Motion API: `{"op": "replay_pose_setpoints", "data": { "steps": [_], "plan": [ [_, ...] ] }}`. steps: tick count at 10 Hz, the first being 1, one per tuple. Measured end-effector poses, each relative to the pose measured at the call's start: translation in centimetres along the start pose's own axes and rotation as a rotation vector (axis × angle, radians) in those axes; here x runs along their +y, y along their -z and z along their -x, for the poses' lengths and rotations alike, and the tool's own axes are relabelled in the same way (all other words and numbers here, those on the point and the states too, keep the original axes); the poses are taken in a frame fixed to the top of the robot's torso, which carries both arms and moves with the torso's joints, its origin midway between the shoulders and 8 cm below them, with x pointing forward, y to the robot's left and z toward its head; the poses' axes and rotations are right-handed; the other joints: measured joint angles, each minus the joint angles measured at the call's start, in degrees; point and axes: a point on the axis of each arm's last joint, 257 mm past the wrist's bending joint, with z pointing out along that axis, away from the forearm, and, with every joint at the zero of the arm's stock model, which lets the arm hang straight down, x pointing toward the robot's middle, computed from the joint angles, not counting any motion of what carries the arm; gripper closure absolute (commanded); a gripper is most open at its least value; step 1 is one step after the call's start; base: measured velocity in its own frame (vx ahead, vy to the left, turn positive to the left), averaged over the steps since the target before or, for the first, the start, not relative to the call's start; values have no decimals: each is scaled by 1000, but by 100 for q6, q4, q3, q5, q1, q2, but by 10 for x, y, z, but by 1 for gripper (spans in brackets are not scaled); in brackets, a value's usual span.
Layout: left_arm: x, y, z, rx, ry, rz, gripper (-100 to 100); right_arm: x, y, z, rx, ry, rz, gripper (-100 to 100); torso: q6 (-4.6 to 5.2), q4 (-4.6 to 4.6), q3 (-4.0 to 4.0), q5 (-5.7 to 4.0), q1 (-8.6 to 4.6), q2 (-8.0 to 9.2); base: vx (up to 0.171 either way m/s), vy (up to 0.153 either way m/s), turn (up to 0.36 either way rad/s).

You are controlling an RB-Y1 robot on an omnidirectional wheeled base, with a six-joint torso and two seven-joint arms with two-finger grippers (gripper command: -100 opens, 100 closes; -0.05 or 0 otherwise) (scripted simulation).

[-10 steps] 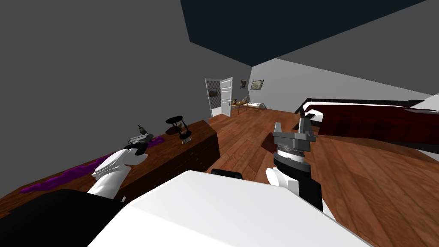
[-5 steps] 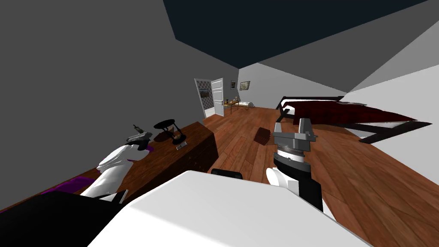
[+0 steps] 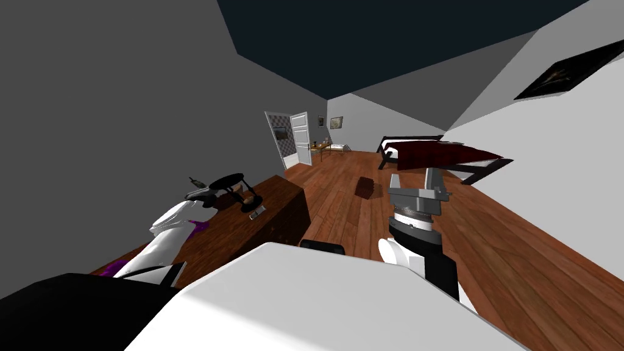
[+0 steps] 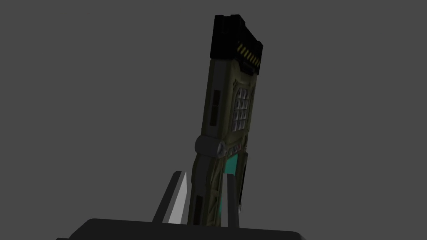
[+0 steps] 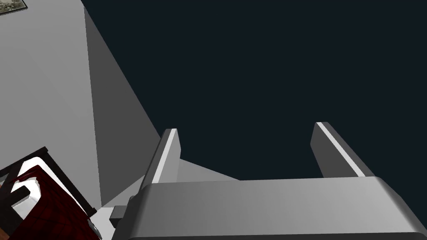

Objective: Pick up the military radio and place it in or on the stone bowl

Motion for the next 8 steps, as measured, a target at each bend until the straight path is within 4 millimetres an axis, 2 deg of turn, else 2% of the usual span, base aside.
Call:
{"op": "replay_pose_setpoints", "data": {
  "steps": [1,2,3,7,8],
  "plan": [
    [-5,-2,-3,10,6,7,100,0,0,0,0,0,0,0,-2,1,3,4,9,5,-48,202,-183],
    [-10,-3,-6,19,9,8,100,0,0,0,0,0,0,0,-10,1,0,4,9,-3,-8,90,-51],
    [-11,-4,-5,20,9,9,-100,0,0,0,0,0,0,0,-21,-1,-4,1,-25,-9,-1,18,2],
    [-10,-4,-5,20,9,9,-100,0,0,0,0,0,0,0,-20,-2,-5,-12,-69,-10,0,2,0],
    [-10,-4,-5,20,9,9,0,0,0,0,0,0,0,0,-20,-2,-5,-12,-70,-10,0,0,0]
  ]
}}
